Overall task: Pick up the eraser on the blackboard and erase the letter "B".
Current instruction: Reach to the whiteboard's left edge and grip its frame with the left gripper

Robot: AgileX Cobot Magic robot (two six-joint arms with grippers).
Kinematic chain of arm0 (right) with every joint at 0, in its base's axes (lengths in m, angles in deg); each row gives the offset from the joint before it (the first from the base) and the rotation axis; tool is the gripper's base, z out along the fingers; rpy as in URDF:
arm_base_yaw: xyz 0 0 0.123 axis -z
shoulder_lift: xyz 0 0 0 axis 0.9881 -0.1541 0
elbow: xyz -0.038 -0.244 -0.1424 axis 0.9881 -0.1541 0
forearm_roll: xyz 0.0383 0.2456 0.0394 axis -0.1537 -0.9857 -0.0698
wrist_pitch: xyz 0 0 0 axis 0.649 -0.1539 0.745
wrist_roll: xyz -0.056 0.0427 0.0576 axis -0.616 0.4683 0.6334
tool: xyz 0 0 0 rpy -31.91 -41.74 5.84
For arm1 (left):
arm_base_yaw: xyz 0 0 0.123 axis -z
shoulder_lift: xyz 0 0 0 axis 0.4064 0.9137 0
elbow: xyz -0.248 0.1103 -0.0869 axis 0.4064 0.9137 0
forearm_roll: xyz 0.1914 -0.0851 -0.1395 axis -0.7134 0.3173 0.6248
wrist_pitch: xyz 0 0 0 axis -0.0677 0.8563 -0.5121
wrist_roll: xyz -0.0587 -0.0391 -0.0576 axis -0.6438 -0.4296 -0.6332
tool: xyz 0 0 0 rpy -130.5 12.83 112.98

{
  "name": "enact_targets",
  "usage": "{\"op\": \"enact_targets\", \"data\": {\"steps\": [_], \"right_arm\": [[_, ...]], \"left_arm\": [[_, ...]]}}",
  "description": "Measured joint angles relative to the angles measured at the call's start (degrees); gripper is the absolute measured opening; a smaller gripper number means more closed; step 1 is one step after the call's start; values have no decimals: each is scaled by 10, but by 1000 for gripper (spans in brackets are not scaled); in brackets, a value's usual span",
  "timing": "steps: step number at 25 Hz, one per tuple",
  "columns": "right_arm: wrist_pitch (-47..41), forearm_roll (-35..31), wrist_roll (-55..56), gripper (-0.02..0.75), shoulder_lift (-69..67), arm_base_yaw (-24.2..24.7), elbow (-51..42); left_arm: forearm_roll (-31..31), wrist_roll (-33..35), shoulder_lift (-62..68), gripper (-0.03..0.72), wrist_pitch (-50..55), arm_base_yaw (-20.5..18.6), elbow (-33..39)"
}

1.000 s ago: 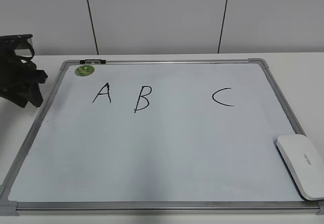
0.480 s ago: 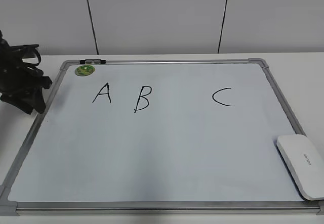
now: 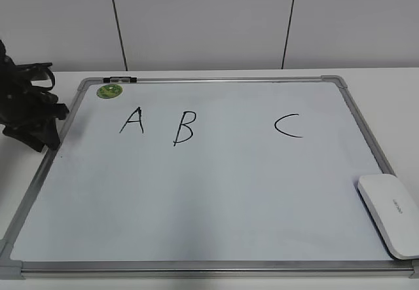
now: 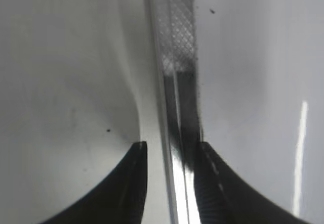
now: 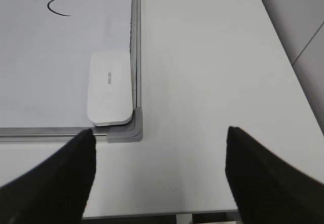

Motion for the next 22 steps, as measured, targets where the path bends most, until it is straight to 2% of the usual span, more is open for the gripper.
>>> {"op": "enact_targets", "data": {"steps": [8, 15, 22], "right_arm": [[0, 0, 0, 592, 0, 0, 0], [0, 0, 0, 592, 0, 0, 0], [0, 0, 0, 592, 0, 0, 0]], "left_arm": [[2, 0, 13, 211, 4, -1, -5], [11, 0, 14, 62, 8, -2, -8], [14, -1, 14, 50, 9, -3, -8]]}}
